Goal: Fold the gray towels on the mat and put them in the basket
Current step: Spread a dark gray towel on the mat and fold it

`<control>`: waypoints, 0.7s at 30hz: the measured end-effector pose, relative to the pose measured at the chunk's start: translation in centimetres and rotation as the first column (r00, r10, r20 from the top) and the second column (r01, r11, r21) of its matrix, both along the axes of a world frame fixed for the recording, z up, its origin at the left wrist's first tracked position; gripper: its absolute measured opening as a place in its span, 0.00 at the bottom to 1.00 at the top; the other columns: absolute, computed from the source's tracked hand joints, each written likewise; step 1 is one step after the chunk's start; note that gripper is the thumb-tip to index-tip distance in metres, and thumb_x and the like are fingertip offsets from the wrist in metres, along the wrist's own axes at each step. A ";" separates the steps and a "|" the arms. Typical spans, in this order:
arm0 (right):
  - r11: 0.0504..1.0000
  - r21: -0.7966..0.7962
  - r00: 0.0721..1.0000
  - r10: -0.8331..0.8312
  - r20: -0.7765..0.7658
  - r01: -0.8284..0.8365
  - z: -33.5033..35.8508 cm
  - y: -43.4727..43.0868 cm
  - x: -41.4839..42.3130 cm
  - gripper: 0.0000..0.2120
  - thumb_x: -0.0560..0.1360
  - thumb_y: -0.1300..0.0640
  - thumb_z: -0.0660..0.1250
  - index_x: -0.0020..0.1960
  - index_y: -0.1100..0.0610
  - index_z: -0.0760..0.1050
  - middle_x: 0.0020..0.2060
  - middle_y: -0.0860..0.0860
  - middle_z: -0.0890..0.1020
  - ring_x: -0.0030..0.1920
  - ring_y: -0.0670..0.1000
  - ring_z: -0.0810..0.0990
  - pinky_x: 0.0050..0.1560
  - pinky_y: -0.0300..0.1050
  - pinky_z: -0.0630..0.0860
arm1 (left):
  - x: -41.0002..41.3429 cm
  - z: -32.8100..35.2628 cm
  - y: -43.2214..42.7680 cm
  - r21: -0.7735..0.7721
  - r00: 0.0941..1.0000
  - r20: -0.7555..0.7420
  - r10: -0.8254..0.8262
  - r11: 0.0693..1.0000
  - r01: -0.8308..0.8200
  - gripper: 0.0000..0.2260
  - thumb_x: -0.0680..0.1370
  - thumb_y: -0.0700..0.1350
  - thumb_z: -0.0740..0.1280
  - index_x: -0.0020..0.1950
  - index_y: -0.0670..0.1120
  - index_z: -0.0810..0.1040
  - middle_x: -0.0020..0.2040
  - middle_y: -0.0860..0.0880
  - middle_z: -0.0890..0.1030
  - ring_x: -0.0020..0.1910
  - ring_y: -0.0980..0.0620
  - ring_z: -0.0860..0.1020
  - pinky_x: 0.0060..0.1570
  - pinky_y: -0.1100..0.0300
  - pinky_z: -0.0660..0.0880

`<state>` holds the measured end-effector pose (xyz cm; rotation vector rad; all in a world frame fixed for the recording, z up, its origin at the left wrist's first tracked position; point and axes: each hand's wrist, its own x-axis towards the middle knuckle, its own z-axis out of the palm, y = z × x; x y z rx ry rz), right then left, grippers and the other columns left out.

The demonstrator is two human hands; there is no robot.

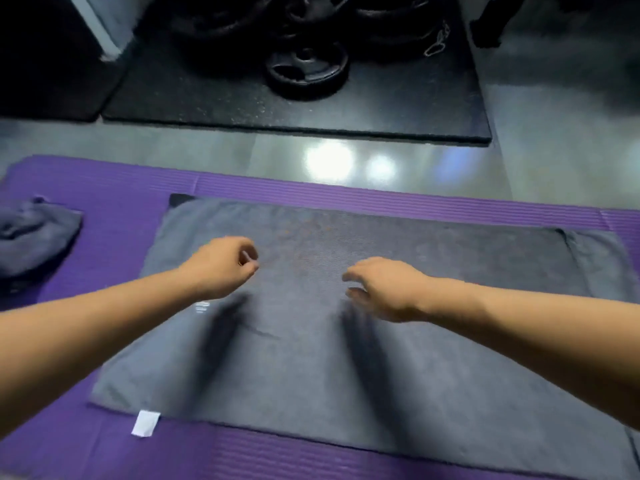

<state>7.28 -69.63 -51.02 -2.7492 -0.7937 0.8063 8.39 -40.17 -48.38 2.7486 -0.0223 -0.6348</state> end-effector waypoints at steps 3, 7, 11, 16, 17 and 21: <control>0.998 0.021 0.998 0.063 -0.009 -0.063 -0.1 9.2 2.1 0.20 0.83 0.48 0.58 0.71 0.53 0.71 0.67 0.53 0.77 0.68 0.58 0.73 0.65 0.54 0.73 | -3.7 -2.3 8.6 -0.048 0.971 0.049 0.234 0.972 -0.232 0.04 0.77 0.45 0.71 0.50 0.46 0.82 0.46 0.48 0.85 0.48 0.47 0.83 0.46 0.57 0.74; 0.997 0.055 0.999 0.048 0.014 -0.049 -1.3 19.5 4.9 0.16 0.82 0.52 0.56 0.63 0.58 0.74 0.63 0.56 0.77 0.65 0.61 0.73 0.63 0.56 0.73 | -8.3 -5.6 17.4 -0.078 0.884 0.097 0.458 0.889 -0.452 0.09 0.73 0.46 0.76 0.50 0.46 0.82 0.44 0.45 0.82 0.47 0.42 0.81 0.50 0.50 0.78; 0.991 0.132 0.999 0.012 0.046 -0.018 -2.6 28.8 7.3 0.20 0.74 0.51 0.50 0.55 0.59 0.75 0.58 0.57 0.77 0.60 0.64 0.75 0.59 0.59 0.75 | -13.1 -7.1 21.7 -0.102 0.848 0.006 0.530 0.844 -0.527 0.11 0.71 0.47 0.77 0.49 0.48 0.79 0.44 0.47 0.79 0.45 0.46 0.78 0.48 0.54 0.75; 0.975 0.158 0.979 -0.175 0.108 0.156 -3.2 35.3 11.6 0.11 0.79 0.60 0.56 0.57 0.59 0.74 0.61 0.60 0.76 0.60 0.63 0.75 0.60 0.58 0.74 | -15.4 -7.3 22.4 -0.151 0.854 -0.058 0.517 0.841 -0.520 0.15 0.73 0.51 0.76 0.51 0.50 0.73 0.42 0.53 0.76 0.44 0.50 0.75 0.42 0.55 0.70; 0.969 0.168 0.972 -0.204 0.116 0.183 -3.3 36.0 12.5 0.13 0.79 0.59 0.56 0.60 0.59 0.74 0.62 0.60 0.75 0.61 0.63 0.75 0.60 0.57 0.74 | -15.8 -7.3 22.6 -0.149 0.859 -0.073 0.507 0.846 -0.512 0.14 0.73 0.51 0.75 0.50 0.50 0.73 0.42 0.54 0.76 0.44 0.51 0.75 0.43 0.53 0.71; 0.961 0.156 0.959 -0.250 0.134 0.229 -3.3 37.8 14.3 0.23 0.80 0.59 0.59 0.75 0.55 0.64 0.71 0.58 0.67 0.66 0.63 0.73 0.62 0.56 0.72 | -18.0 -7.6 23.4 -0.212 0.838 -0.140 0.527 0.811 -0.545 0.11 0.74 0.50 0.75 0.47 0.52 0.73 0.36 0.55 0.78 0.38 0.55 0.77 0.43 0.53 0.75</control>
